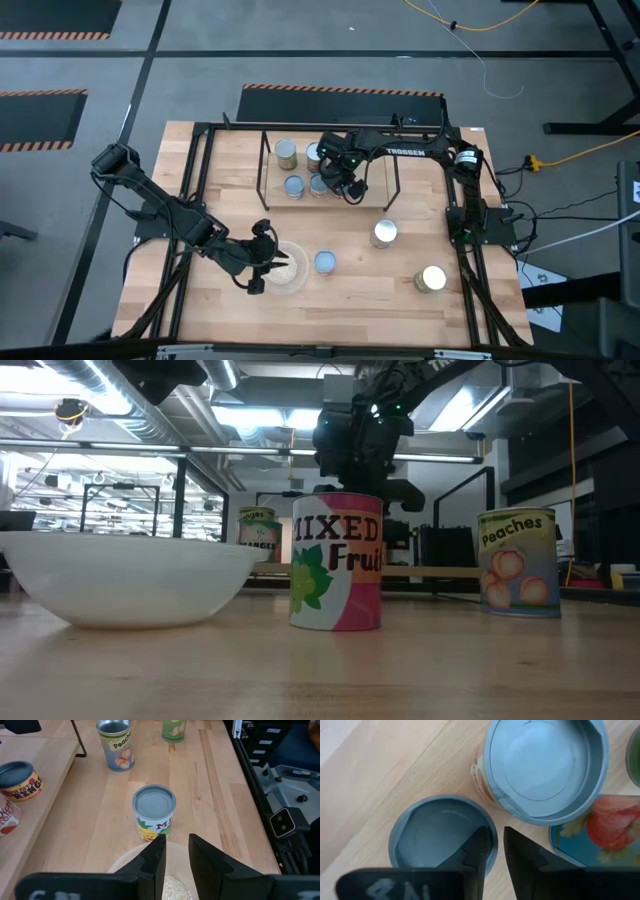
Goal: Pick and place cans onto a shelf
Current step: Adjust the canned pineapple on the shelf
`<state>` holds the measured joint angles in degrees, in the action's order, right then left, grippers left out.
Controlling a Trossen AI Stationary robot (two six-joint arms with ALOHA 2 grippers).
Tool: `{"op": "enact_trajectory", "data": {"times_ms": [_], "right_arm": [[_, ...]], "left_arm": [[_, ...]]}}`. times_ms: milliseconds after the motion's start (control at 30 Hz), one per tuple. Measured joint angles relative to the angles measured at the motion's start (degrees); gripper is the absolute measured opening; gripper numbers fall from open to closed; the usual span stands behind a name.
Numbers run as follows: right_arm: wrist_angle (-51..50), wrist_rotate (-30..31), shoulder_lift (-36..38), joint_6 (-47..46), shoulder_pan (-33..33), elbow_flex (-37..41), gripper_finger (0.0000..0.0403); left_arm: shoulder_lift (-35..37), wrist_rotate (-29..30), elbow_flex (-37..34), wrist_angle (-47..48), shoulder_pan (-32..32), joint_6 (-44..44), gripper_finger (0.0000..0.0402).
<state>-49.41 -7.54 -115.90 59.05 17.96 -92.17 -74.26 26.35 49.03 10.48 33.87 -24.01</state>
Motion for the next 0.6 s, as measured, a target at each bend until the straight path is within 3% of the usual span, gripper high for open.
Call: {"op": "enact_trajectory", "data": {"times_ms": [367,500,600], "right_arm": [[-9.9,0.0,0.0,-0.7,-0.2,-6.6,0.0070],[-14.0,0.0,0.0,-8.2,-0.7,-8.4,0.0070],[-15.0,0.0,0.0,-18.7,-0.9,-8.5,0.0070]], "left_arm": [[0.0,0.0,0.0,0.0,0.0,0.0,0.0076],[0.0,0.0,0.0,0.0,0.0,0.0,0.0076],[0.0,0.0,0.0,0.0,0.0,0.0,0.0076]]}}
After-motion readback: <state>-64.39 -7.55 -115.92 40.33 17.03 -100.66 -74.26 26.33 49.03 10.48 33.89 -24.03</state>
